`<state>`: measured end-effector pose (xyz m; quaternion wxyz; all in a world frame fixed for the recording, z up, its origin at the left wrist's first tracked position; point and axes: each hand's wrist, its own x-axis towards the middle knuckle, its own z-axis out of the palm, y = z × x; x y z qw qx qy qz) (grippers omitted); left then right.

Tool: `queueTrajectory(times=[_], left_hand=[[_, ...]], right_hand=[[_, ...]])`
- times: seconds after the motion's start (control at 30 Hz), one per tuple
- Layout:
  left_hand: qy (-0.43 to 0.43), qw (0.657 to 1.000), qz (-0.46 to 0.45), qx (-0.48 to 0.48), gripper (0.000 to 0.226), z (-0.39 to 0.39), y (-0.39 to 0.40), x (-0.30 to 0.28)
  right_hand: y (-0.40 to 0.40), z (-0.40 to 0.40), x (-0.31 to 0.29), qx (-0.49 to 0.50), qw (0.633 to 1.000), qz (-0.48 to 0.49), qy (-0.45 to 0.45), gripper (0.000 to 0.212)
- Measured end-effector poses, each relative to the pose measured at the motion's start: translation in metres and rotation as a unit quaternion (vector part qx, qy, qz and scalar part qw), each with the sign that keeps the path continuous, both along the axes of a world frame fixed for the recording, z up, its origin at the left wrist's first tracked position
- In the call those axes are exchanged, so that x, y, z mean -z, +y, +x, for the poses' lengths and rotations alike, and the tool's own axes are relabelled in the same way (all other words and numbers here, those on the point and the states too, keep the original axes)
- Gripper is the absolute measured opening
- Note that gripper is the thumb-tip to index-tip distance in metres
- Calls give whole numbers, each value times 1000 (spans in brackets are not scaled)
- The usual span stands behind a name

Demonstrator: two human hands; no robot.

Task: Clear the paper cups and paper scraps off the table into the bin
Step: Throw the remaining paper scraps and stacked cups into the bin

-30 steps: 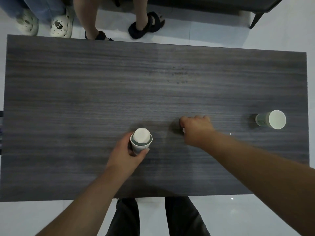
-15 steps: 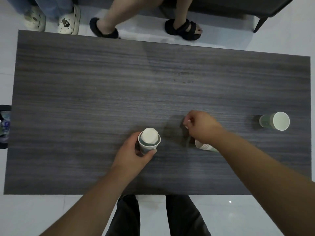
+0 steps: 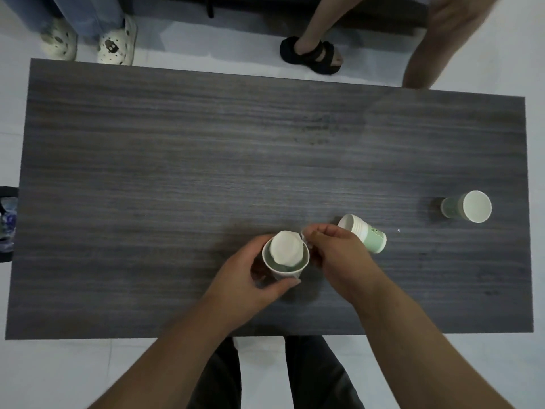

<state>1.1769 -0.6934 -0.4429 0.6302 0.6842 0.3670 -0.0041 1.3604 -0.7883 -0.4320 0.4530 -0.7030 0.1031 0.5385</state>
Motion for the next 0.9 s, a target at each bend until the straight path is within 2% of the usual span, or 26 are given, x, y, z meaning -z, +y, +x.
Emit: queueTrajectory(times=[0.1,0.23,0.37,0.53,0.63,0.73,0.83,0.9], left_hand=[[-1,1000,27,-16,67,1,1,-7],[14,997,25,-66,67,-4,6,-14],[32,991,18,-131,61,-19,17,-10],[33,981,3,-190,55,-68,64,10],[33,973,15,-229,59,-132,108,25],[55,963,60,-258,59,-234,170,35],[99,940,106,-310,61,-354,243,49],[137,919,128,-347,62,-427,294,63]], right_hand=[[6,1,-7,14,1000,19,0,14],[23,4,-15,-24,998,18,-46,20],[50,-1,-14,-62,994,-5,-86,16],[82,-60,11,-69,990,-36,-118,23],[107,-128,31,-95,983,-77,-137,20],[152,-208,43,-133,970,-102,-175,17],[222,-290,48,-180,960,-81,-198,20],[279,-350,50,-216,953,-38,-211,13]])
